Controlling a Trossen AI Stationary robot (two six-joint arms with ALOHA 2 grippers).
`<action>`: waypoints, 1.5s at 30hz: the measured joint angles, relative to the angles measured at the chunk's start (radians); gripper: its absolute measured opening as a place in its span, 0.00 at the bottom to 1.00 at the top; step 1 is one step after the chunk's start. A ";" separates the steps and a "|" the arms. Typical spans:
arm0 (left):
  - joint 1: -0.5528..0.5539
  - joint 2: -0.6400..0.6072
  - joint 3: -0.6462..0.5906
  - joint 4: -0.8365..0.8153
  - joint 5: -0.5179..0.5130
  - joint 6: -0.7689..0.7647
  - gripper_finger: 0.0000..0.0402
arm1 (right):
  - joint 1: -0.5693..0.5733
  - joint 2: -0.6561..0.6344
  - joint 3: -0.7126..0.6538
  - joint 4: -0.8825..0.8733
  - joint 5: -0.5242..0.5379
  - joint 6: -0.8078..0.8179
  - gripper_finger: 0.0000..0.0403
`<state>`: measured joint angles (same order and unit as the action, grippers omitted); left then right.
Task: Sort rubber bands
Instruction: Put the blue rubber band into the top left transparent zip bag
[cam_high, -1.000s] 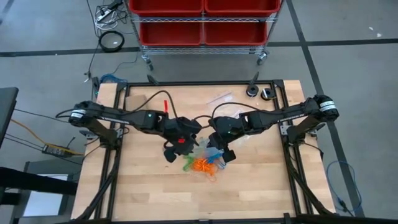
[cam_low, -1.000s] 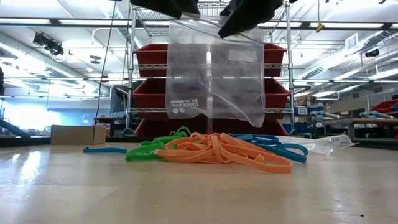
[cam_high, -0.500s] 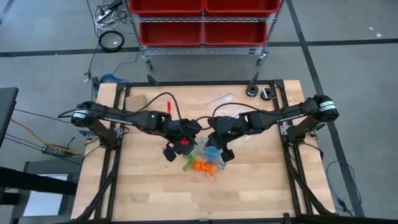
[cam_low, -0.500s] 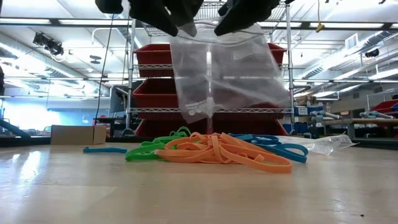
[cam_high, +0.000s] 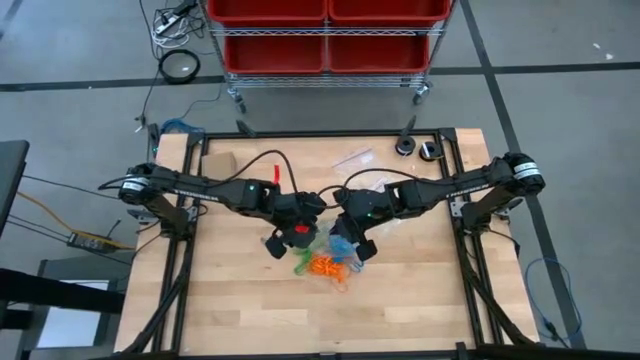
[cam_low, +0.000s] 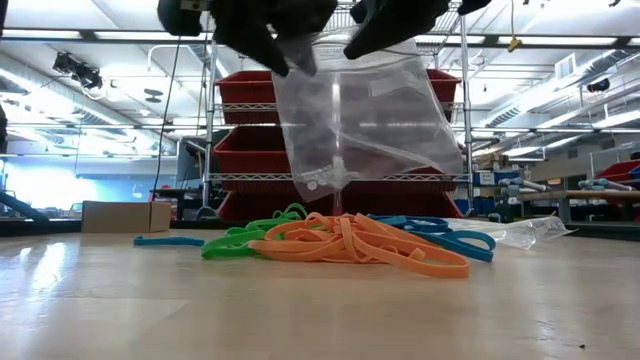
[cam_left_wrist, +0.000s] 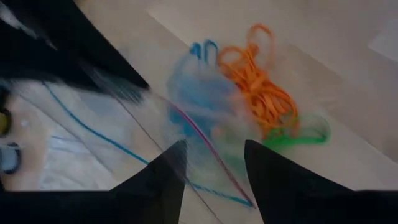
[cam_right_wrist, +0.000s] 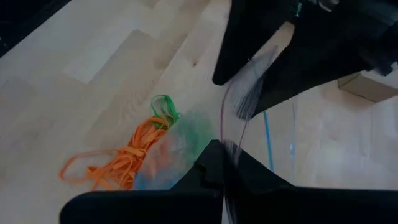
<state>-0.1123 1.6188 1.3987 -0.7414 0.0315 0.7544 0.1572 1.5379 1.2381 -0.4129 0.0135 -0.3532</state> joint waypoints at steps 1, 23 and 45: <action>0.000 0.000 0.000 -0.008 0.000 0.000 0.40 | 0.000 0.000 0.000 0.000 0.000 0.000 0.00; -0.008 0.000 0.000 -0.063 -0.128 0.182 0.04 | -0.008 0.000 0.000 -0.007 -0.035 0.012 0.00; -0.027 -0.001 0.000 -0.274 -0.554 0.335 0.00 | -0.019 0.000 0.000 0.075 0.200 -0.015 0.49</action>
<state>-0.1394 1.6180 1.3987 -1.0150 -0.5227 1.0892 0.1385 1.5383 1.2377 -0.3381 0.2134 -0.3681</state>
